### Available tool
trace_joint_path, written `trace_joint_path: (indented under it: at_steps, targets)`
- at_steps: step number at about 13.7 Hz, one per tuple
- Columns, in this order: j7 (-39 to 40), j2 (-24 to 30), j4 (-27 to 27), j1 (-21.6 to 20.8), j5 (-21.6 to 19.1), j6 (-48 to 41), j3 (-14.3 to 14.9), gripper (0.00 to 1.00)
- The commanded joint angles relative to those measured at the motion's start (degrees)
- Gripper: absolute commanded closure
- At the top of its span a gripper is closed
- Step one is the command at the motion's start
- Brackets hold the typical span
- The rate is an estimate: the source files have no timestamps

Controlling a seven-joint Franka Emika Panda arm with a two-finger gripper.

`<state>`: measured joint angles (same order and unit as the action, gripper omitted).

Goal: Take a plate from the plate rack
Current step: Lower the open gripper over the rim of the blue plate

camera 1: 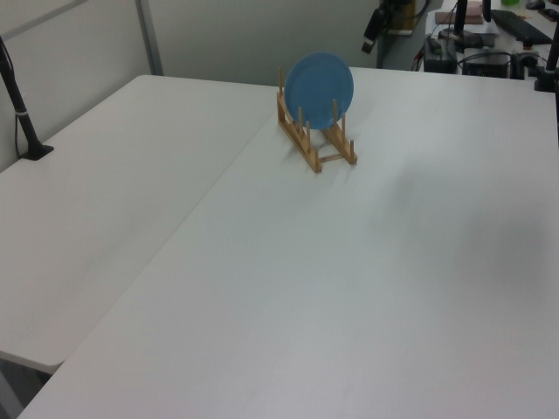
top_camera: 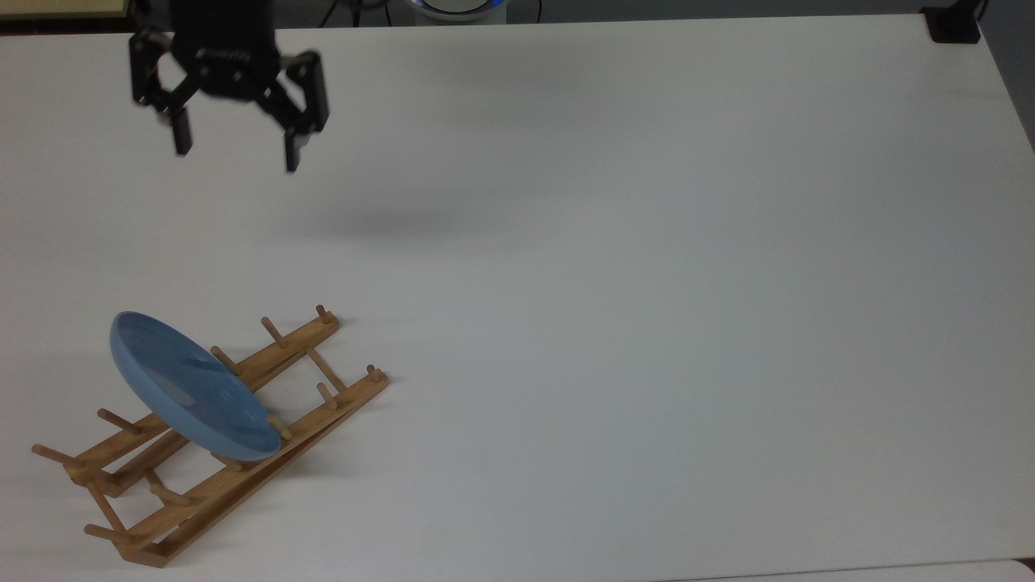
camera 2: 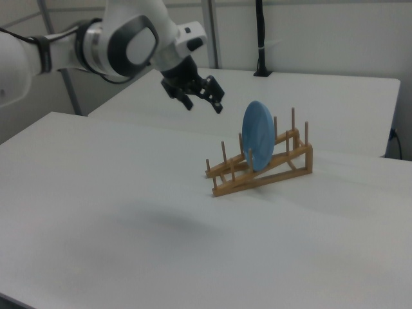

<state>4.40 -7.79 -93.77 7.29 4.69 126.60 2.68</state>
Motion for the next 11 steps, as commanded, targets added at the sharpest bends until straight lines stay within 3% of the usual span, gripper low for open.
trace_joint_path:
  at_steps: [1,3,7,11]
  targets:
    - [1.13,-4.93,2.80,2.02,0.67,6.80,0.40,0.12]
    - [0.96,-8.62,5.16,3.17,0.67,11.01,0.40,0.19]
    - [0.61,-15.57,8.34,3.44,1.89,20.32,1.01,0.42]
    - [0.61,-18.48,8.43,3.44,2.34,27.46,2.06,0.55]
